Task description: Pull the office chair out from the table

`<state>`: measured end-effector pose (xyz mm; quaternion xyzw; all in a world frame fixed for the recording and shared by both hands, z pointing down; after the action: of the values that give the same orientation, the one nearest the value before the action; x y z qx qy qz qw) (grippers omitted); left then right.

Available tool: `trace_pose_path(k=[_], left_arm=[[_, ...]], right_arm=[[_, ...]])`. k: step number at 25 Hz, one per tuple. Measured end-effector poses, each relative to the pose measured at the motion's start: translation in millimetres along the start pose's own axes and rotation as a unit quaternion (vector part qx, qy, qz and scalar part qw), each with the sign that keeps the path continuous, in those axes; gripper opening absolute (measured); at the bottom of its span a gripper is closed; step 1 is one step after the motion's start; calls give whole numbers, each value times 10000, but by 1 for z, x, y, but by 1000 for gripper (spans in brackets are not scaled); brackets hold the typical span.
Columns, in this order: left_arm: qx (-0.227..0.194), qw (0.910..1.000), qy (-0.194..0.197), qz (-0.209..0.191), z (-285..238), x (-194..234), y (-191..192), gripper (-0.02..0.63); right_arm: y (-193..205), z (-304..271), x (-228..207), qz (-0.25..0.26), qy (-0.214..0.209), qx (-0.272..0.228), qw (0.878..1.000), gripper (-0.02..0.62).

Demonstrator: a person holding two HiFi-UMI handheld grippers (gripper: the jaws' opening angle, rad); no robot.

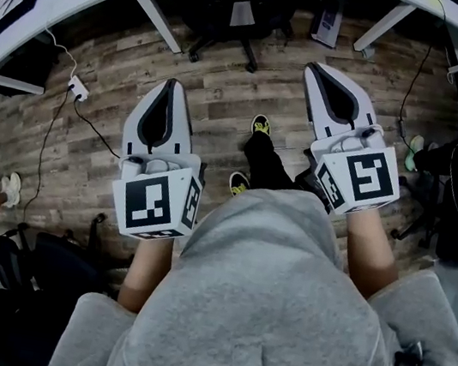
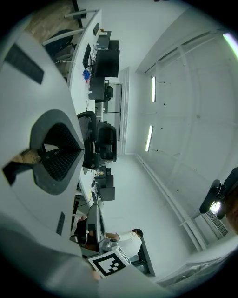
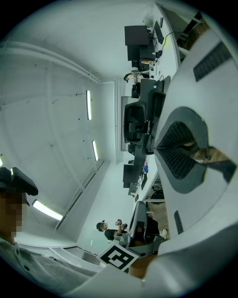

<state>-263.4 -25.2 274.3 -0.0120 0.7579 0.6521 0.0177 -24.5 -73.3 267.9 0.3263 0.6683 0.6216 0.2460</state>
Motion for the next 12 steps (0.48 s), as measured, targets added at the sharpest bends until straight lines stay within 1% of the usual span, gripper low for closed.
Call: trace_pose_path(k=[7, 12], left_arm=[[29, 10000, 15, -77, -24, -6, -1, 11], [72, 9999, 27, -106, -54, -8, -3, 11]], right_arm=[[2, -11, -26, -28, 39, -32, 10000, 29], [8, -27, -49, -85, 103, 4, 9999, 29]])
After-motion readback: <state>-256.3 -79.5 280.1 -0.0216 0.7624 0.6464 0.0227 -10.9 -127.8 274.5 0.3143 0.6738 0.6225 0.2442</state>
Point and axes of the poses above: the fingertips, and each gripper's own axes: z backward along the fingers, x to its left, y out of its underside, the point moved 8 cm from there along z, backward along the fingers, and after that the axes turned 12 degrees about -y, right-handed, at the moved point
